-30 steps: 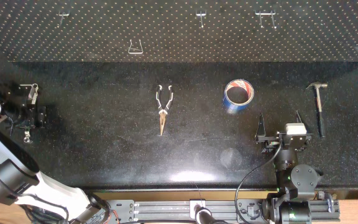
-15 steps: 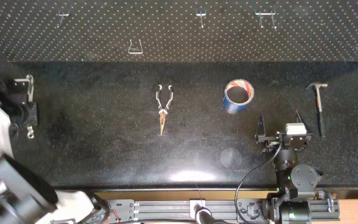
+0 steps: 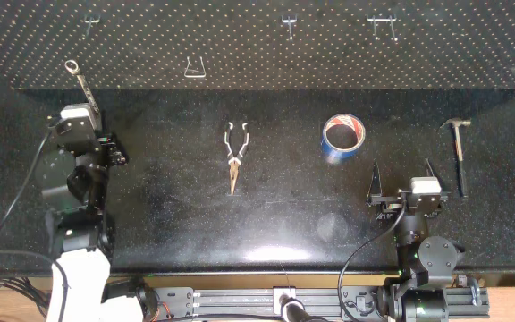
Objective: Place Tools Onto Pegboard
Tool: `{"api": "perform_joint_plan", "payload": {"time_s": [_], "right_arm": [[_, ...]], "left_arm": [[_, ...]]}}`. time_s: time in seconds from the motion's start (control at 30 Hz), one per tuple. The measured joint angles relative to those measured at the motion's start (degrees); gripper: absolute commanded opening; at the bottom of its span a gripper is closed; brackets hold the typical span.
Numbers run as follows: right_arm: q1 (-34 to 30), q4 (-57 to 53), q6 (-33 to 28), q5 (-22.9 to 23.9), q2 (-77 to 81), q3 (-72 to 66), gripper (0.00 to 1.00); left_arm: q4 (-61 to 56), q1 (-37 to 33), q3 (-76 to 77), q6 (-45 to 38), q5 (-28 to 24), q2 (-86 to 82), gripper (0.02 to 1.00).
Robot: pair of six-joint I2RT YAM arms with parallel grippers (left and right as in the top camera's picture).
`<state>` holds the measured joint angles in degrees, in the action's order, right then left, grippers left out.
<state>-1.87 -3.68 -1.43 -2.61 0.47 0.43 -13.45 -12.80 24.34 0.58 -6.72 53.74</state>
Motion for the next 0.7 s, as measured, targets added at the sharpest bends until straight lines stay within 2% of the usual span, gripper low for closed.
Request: {"api": "perform_joint_plan", "payload": {"time_s": [0.23, 0.57, 0.7], "right_arm": [[0.0, 0.0, 0.0, 0.0, 0.0, 0.0, 0.947], [0.0, 0.0, 0.0, 0.0, 0.0, 0.0, 0.947], [0.0, 0.0, 0.0, 0.0, 0.0, 0.0, 0.947]], "left_arm": [[-0.3, 0.0, 7.3, 0.2, 0.0, 11.5, 0.029], [-0.3, 1.9, 9.6, 0.2, -1.1, 16.7, 0.029], [7.1, 1.9, 13.0, 0.2, 1.6, 16.7, 0.029]]}}
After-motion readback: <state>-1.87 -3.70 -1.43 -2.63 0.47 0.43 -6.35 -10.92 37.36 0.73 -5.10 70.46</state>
